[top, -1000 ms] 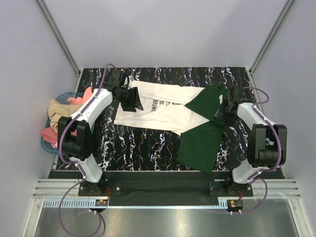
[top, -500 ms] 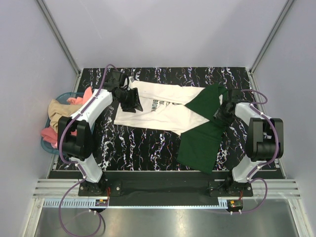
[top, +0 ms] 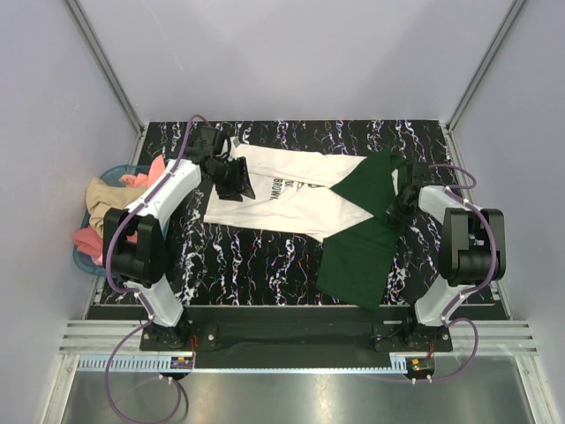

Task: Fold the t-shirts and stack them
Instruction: Fold the tshirt

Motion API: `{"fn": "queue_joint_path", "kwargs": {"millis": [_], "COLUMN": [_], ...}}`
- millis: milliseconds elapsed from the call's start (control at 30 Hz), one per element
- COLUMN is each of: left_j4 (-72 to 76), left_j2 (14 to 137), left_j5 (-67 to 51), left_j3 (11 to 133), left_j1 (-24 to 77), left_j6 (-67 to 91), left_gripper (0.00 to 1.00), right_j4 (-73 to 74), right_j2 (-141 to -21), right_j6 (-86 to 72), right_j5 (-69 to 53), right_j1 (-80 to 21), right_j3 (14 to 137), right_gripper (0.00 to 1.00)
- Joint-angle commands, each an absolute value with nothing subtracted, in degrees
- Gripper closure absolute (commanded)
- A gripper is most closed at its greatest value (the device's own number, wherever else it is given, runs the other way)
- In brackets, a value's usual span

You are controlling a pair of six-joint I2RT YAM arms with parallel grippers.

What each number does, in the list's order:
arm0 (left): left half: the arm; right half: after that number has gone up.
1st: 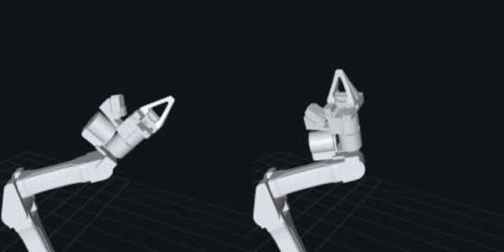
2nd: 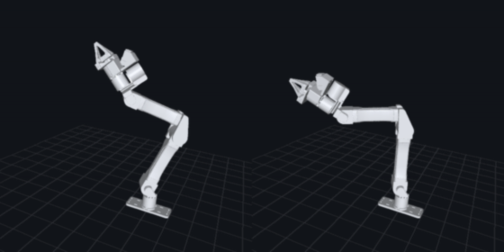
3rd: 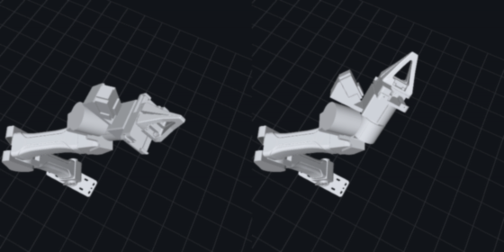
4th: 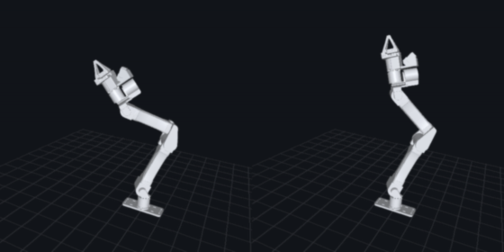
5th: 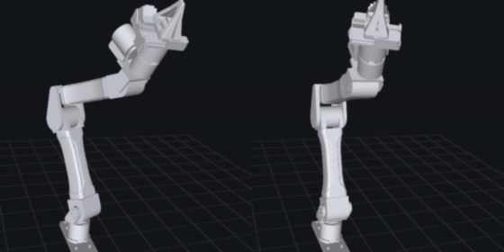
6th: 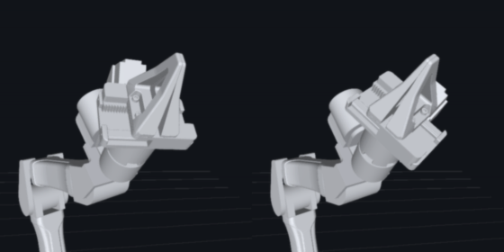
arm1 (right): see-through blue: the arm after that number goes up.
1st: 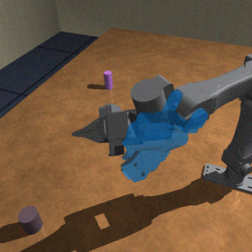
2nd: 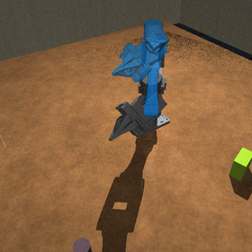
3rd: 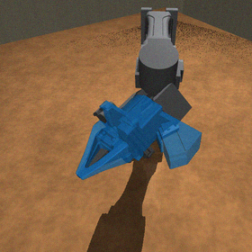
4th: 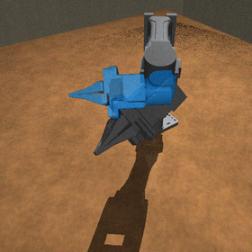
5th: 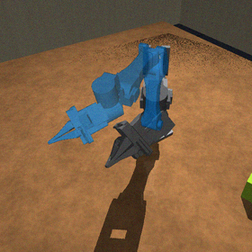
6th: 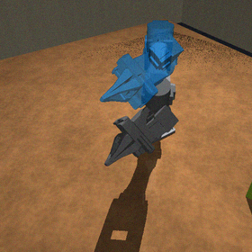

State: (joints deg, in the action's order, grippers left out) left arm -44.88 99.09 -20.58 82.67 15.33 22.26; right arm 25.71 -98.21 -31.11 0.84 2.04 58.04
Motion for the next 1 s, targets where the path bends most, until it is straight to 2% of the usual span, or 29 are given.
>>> {"fn": "queue_joint_path", "kwargs": {"millis": [0,233,367,500,567,600,767,967], "left_j4": [-42.9,-42.6,-42.4,-42.3,-42.2,-42.2,-42.2,-42.0], "left_j2": [96.7,97.0,97.0,96.6,96.2,96.2,96.6,96.9], "left_j5": [-19.7,-19.5,-19.9,-20.4,-20.4,-20.4,-20.8,-20.7], "left_j3": [82.4,82.3,82.4,82.1,81.8,81.7,81.6,81.4], "left_j1": [15.3,15.3,15.3,15.4,15.4,15.5,15.3,15.4], "left_j6": [21.5,21.5,21.8,21.8,21.7,21.6,21.4,21.3], "left_gripper": [0.51,0.51,0.51,0.51,0.51,0.5,0.5,0.5], "right_j4": [24.1,23.9,24.0,24.7,26.6,27.2,29.1,31.6], "right_j2": [-96.2,-90.3,-88.5,-89.7,-91.5,-92.4,-95.4,-98.4], "right_j6": [-31.3,-33.4,-32.7,-25.1,-21.3,-20.3,-17.7,-15.2], "right_j5": [0.2,-4.6,-3.2,-0.4,1.5,1.3,0.4,0.8], "right_j1": [2.1,2.0,2.0,2.0,2.1,2.4,3.6,5.0], "right_j3": [57.7,56.7,56.3,56.9,57.5,58.8,62.4,65.0], "right_gripper": [1.0,1.0,1.0,0.58,0.53,0.52,0.64,0.55]}}
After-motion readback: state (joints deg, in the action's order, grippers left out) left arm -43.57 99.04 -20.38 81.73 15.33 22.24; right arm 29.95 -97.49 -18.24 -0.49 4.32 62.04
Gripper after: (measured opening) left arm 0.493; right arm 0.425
